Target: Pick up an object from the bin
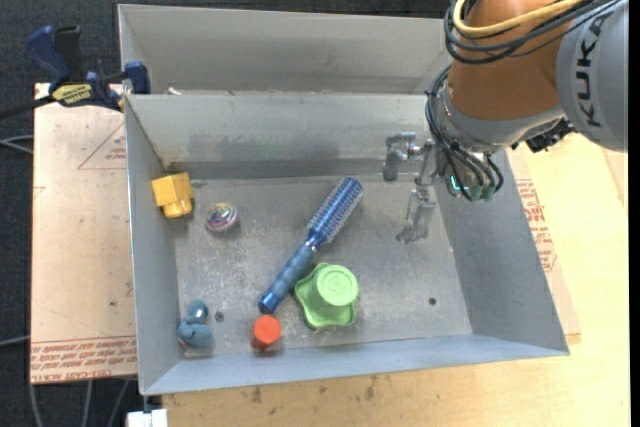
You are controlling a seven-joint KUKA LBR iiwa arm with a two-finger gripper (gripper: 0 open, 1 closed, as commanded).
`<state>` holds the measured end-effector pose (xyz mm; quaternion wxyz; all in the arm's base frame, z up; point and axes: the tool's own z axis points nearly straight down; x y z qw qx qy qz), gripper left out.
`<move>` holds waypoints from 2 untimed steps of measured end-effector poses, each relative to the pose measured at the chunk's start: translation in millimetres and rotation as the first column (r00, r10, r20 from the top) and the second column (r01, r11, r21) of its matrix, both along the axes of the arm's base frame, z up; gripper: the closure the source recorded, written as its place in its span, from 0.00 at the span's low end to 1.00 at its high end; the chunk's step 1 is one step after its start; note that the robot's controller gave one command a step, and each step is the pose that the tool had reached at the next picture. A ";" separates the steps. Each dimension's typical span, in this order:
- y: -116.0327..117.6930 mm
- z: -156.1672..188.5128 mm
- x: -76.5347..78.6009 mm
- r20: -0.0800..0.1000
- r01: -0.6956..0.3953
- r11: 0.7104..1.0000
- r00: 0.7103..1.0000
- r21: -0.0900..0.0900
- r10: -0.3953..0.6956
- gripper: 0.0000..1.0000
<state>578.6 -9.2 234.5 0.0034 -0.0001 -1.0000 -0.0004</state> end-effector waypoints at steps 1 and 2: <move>44.0 -166.9 56.5 0.007 -0.425 0.905 0.905 0.001 0.425 0.00; 58.4 -133.4 46.9 0.011 -0.527 0.850 0.850 -0.002 0.527 0.00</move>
Offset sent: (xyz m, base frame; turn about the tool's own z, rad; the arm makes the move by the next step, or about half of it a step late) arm 0.0570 0.0430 -0.1645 -0.4402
